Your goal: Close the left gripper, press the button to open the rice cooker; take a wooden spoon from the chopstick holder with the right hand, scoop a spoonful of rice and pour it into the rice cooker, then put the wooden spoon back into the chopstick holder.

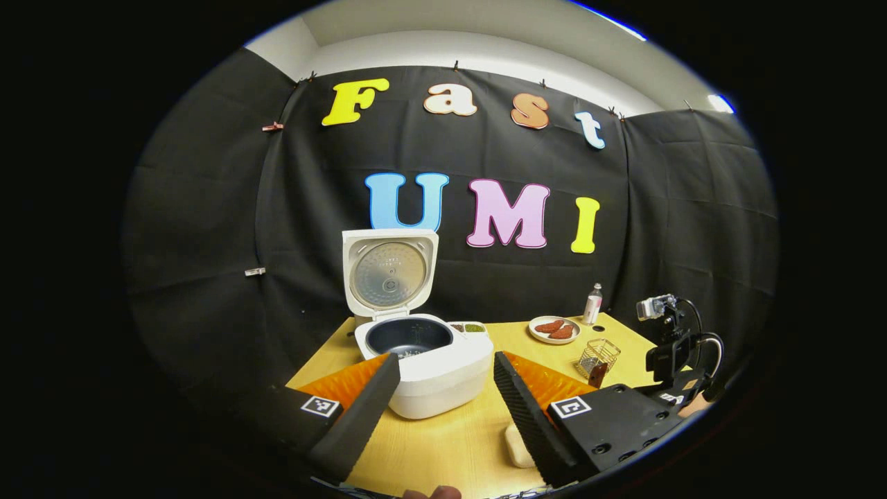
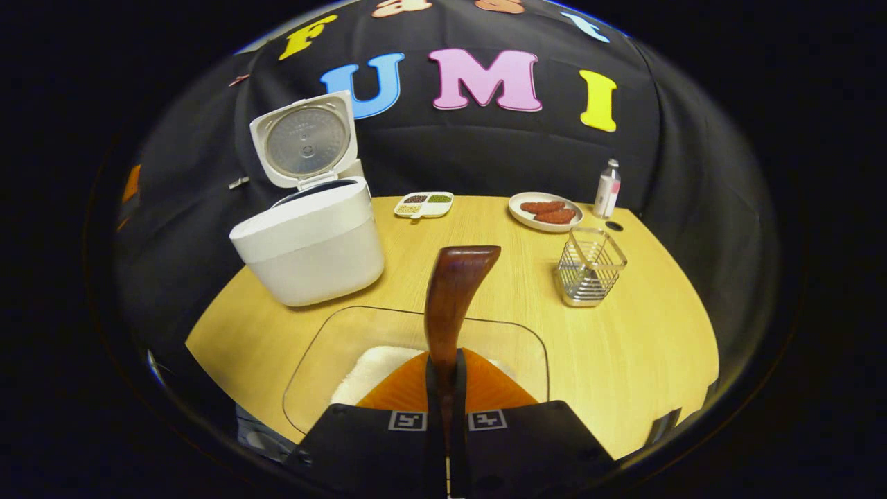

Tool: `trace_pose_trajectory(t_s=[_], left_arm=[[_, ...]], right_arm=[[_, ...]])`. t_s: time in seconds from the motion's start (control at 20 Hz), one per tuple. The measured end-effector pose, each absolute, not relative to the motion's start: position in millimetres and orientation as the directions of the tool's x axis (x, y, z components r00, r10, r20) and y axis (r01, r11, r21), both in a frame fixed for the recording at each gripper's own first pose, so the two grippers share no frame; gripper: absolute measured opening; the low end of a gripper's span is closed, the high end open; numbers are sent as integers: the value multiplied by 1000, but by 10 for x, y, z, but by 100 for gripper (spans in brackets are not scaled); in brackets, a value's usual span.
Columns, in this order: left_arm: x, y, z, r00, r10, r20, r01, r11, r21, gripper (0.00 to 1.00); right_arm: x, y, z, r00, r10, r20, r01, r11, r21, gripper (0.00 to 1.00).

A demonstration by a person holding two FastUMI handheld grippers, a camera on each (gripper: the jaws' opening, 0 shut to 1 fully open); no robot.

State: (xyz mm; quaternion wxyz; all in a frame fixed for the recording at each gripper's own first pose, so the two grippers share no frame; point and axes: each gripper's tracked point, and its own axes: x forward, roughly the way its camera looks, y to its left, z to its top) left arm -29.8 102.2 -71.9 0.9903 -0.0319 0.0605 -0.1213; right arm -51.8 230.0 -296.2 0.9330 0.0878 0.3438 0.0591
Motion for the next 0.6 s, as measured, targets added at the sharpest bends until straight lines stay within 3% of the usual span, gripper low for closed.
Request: trace_pose_trajectory(t_s=[0.15, 0.4, 0.6], left_arm=[[-285, 1068, -735, 963, -243, -115, 233, 968, -89, 95], [-288, 1109, -745, 965, -235, -114, 225, 970, -93, 94], [-259, 1098, -732, 965, -236, -115, 227, 970, -86, 94]], right_arm=[[-503, 2496, -2972, 742, 218, -634, -25, 954, 298, 7], [-447, 2413, -3029, 730, 268, -629, 157, 830, 535, 7], [-392, 2267, -2836, 770, 295, -567, 156, 774, 614, 7]])
